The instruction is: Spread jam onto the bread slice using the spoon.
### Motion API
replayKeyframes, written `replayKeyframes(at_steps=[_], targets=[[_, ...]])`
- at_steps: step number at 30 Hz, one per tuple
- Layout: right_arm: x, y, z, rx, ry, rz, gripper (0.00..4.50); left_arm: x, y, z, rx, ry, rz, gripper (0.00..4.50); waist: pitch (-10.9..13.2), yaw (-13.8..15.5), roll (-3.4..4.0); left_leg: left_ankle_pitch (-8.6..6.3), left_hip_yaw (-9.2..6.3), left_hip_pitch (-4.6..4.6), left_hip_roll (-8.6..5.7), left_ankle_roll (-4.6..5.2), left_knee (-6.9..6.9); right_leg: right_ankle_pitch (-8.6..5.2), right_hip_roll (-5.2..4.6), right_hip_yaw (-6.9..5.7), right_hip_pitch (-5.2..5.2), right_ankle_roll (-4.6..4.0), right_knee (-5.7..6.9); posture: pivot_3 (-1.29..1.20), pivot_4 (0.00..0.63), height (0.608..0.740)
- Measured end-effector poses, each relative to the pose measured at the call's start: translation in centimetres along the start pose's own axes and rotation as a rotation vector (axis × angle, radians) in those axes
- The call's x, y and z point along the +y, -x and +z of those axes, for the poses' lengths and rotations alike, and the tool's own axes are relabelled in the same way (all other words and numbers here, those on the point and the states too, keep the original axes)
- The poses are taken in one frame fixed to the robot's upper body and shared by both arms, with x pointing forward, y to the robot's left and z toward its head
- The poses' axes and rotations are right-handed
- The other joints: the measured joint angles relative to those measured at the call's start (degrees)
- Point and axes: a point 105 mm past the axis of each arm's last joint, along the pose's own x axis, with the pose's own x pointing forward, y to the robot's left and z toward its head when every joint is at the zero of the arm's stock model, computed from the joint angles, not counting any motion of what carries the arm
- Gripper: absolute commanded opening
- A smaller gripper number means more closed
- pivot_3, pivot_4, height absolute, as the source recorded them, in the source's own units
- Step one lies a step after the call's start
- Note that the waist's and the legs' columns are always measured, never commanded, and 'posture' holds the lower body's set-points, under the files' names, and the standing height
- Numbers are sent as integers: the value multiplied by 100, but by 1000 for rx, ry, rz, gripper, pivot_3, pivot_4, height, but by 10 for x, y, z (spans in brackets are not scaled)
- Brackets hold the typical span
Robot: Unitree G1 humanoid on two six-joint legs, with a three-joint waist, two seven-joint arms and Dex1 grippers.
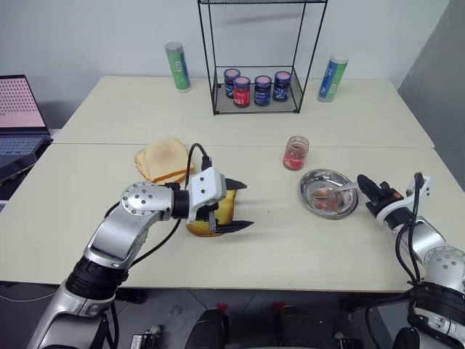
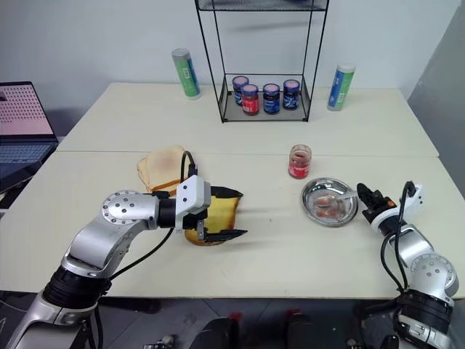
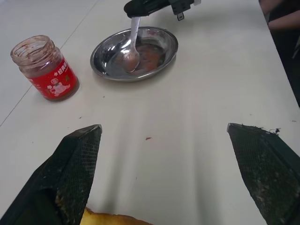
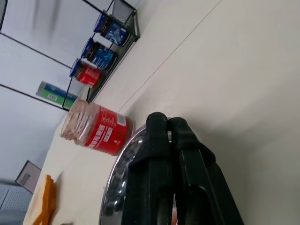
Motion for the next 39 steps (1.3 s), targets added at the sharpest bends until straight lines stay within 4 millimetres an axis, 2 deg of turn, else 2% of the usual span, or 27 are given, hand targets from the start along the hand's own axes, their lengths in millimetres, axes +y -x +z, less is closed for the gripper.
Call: replayKeyframes(at_steps=[2,7,9,12,14,17,22,27,31,34,39], targets=[[14,0,8,-2,16,34,32,3,0,2,-27,45,20,4500,5,-4,7,0,-1,-2,0,0,2,0,0,1,-2,1,0,0,150,740],[72,-7,55,-93,105,161,32,16,8,12,-94,152,87,4500,7,-39,11,0,-3,-2,0,0,2,1,3,-4,-1,1,0,0,150,740],[88,-13,64,-110,117,193,32,21,10,17,-126,170,116,4500,7,-40,11,0,-1,-2,0,0,3,1,2,-3,-1,1,0,0,150,740],[123,-33,76,-122,143,254,32,27,4,24,-172,195,158,4500,7,-51,11,0,0,-4,-1,0,4,1,0,-3,-2,2,0,0,150,740],[131,-39,80,-130,166,261,32,27,2,24,-176,200,165,4500,7,-51,11,0,-4,-6,-1,0,2,1,0,-6,-3,2,-3,0,150,740],[136,-56,83,-127,242,222,32,31,-3,28,-189,198,200,4500,7,-47,10,0,0,-9,-4,0,4,1,-3,-4,-5,2,-4,0,150,740],[136,-78,66,-69,395,197,32,36,-10,29,-201,205,260,4500,7,-46,10,0,2,-13,-5,0,4,1,-5,-2,-10,2,-3,0,150,740],[135,-87,49,-11,566,213,32,37,-10,27,-191,208,296,4500,8,-46,10,0,1,-13,-5,-1,4,1,-5,-2,-12,2,-3,0,150,740],[131,-91,43,5,654,204,32,34,-6,20,-168,217,303,4500,8,-46,10,1,0,-13,-4,-1,4,1,-4,-2,-14,2,-2,0,150,740],[134,-96,33,9,807,220,32,35,-4,18,-158,214,322,4500,7,-49,10,1,0,-12,-4,-1,4,1,-5,-3,-14,2,-2,0,150,740],[140,-101,18,21,958,254,32,34,-2,21,-158,194,326,4500,8,-47,10,1,-2,-13,-5,-2,4,2,-5,-2,-15,2,-2,0,150,740]])
